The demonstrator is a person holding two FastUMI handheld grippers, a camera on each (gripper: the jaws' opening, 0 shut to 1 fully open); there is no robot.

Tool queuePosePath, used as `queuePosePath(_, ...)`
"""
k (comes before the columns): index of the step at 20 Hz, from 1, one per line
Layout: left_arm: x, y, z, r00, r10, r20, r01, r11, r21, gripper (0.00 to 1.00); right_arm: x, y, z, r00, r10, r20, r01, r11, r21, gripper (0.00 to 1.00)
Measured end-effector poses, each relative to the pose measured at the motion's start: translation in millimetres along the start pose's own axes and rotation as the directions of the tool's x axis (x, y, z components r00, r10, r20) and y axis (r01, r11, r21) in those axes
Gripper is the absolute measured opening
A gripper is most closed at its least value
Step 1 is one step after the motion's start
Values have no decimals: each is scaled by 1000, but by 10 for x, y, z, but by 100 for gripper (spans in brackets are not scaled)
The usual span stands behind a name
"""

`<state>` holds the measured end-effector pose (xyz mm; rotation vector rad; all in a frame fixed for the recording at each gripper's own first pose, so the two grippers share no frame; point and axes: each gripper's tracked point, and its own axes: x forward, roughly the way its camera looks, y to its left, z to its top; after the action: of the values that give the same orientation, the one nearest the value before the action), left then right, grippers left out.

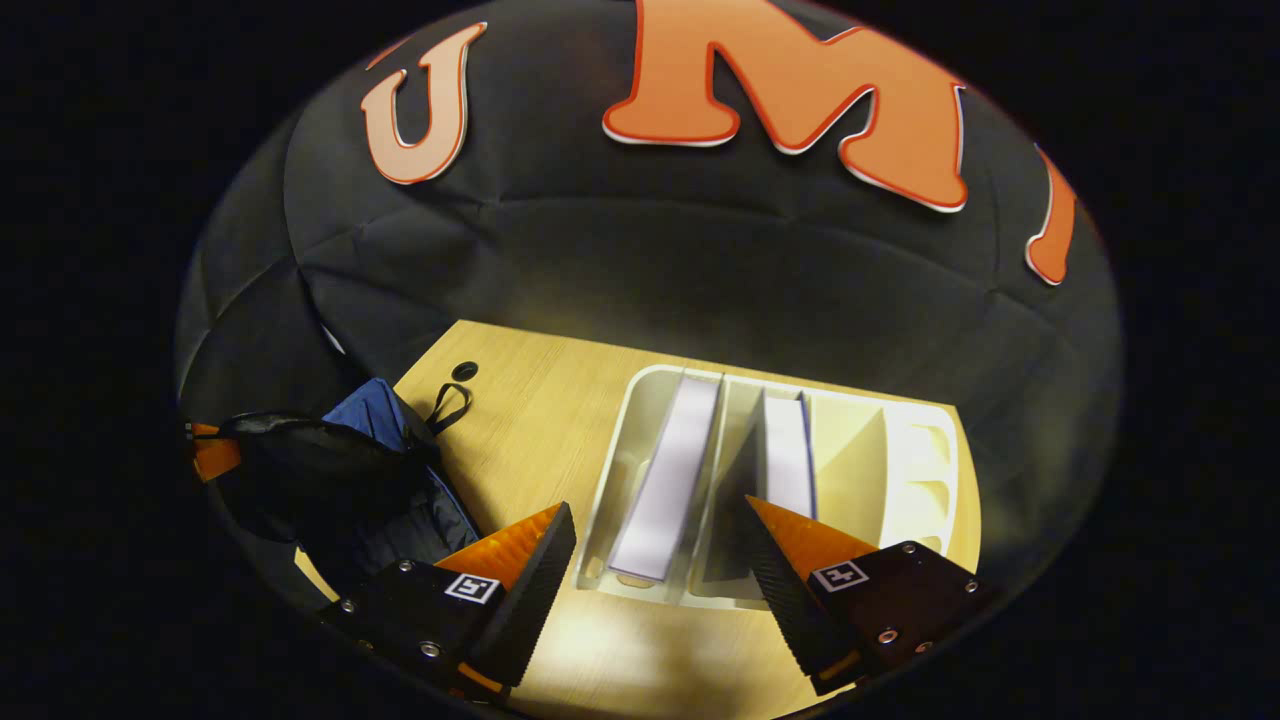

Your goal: Open the schoolbag, grab two books from the bookshelf and put them into the schoolbag.

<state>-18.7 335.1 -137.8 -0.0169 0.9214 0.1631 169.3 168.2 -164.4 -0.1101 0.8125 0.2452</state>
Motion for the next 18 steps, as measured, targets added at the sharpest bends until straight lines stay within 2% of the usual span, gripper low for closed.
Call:
queuePosePath(4, 55, 95, 105, 1000, -27, 14, 27, 1000, 4, 2, 322, -104, 49, 992, -63, -105, 67, 997, 36, 94)
queuePosePath(7, 109, 74, 112, 999, -52, 12, 52, 999, 6, 2, 571, -147, 46, 977, -86, -197, 97, 994, 46, 92)
queuePosePath(11, 112, 73, 125, 996, -83, 13, 83, 997, -3, 2, 773, -222, -131, 934, -111, -338, 126, 992, 24, 77)
queuePosePath(12, 123, 91, 92, 996, -88, 13, 88, 996, -4, 2, 793, -266, -183, 918, -135, -372, 149, 989, 9, 68)
queuePosePath(14, 125, 86, 91, 995, -101, 15, 101, 995, -12, 2, 862, -259, -196, 912, -138, -386, 154, 988, 11, 54)
queuePosePath(16, 119, 82, 59, 994, -110, 13, 110, 994, -19, 2, 755, -239, -204, 893, -133, -429, 149, 989, 4, 48)
queuePosePath(18, 128, 73, 62, 992, -122, 15, 122, 992, -24, 2, 745, -190, -199, 895, -114, -432, 131, 991, 10, 47)
